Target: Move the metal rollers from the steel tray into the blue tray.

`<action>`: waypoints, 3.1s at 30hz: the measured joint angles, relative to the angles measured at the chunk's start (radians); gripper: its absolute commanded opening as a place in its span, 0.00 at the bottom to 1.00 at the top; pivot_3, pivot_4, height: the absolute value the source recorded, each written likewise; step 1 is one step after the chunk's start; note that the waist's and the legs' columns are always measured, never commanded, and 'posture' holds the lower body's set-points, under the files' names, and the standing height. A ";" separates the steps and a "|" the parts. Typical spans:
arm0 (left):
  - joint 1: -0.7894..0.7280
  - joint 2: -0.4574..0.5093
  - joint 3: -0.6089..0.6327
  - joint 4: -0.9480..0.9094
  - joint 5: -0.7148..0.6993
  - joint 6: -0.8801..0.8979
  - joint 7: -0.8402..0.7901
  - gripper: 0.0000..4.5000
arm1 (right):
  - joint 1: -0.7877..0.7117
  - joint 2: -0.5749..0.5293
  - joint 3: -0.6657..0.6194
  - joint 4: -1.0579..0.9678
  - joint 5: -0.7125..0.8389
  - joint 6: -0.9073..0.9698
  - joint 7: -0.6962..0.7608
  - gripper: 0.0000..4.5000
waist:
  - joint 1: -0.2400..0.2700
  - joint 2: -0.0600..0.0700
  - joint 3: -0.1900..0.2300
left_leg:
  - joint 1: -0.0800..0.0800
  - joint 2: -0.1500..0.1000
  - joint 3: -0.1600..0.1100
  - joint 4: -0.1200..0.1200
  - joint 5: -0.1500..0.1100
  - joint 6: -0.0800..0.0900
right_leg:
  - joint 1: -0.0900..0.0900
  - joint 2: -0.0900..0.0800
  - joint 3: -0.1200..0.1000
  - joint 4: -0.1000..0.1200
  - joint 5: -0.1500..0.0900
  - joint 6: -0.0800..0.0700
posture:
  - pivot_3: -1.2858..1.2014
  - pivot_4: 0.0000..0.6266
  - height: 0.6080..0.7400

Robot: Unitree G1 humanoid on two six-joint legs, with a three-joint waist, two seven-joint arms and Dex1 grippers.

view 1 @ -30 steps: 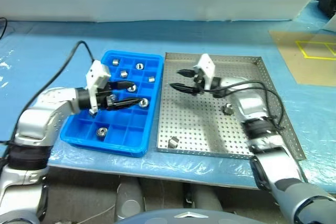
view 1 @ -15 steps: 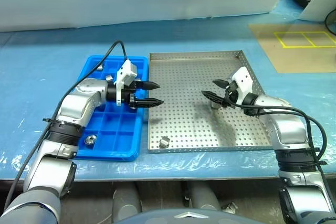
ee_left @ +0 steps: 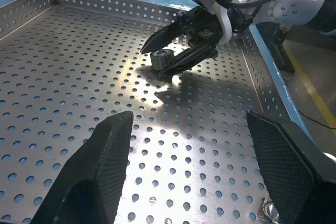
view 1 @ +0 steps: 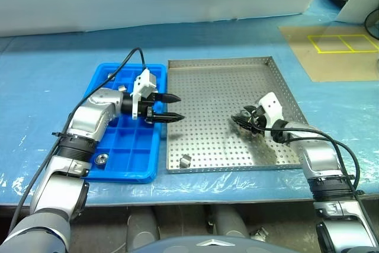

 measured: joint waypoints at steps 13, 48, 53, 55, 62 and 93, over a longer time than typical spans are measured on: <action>0.045 0.042 0.033 -0.067 -0.002 0.013 0.022 0.81 | -0.072 0.033 0.036 0.061 -0.009 -0.057 0.012 0.40 | 0.003 0.000 0.000 | 0.000 0.000 0.000 0.000 0.000 0.000 | 0.000 0.000 0.000 0.000 0.000 0.000 | 0.43 0.24 1.00; 0.702 0.379 0.674 -0.642 -0.208 0.284 0.278 0.81 | -0.639 0.594 0.411 0.674 -0.121 -0.477 0.462 0.40 | 0.167 -0.001 0.001 | -0.009 0.012 -0.011 -0.006 0.001 -0.002 | -0.003 -0.001 -0.025 0.003 -0.005 -0.007 | 0.66 0.24 1.00; 0.701 0.379 0.672 -0.651 -0.228 0.288 0.309 0.81 | -0.639 0.611 0.398 0.746 -0.142 -0.510 0.436 0.61 | 0.169 0.000 0.001 | -0.009 0.014 -0.011 -0.007 0.002 -0.004 | -0.003 -0.001 -0.025 0.005 -0.005 -0.007 | 0.65 0.24 1.00; 0.692 0.379 0.661 -0.650 -0.230 0.287 0.315 0.81 | -0.639 0.609 0.385 0.747 -0.144 -0.516 0.419 0.75 | 0.168 -0.001 0.001 | -0.009 0.014 -0.011 -0.007 0.002 -0.005 | -0.003 0.000 -0.025 0.005 -0.005 -0.007 | 0.64 0.24 1.00; 0.578 0.378 0.535 -0.628 -0.233 0.283 0.313 0.81 | -0.634 0.570 0.323 0.689 -0.120 -0.492 0.378 0.90 | 0.162 -0.001 0.001 | -0.009 0.015 -0.010 -0.006 0.004 -0.007 | -0.003 0.000 -0.025 0.005 -0.005 -0.007 | 0.58 0.24 1.00; 0.152 0.148 -0.057 -0.250 -0.065 0.091 -0.074 0.81 | -0.105 -0.074 0.361 -0.256 -0.057 -0.089 0.498 0.90 | 0.027 -0.001 -0.001 | 0.001 0.016 -0.007 -0.004 0.007 -0.011 | 0.003 0.006 -0.019 0.005 -0.005 -0.007 | 0.43 0.24 1.00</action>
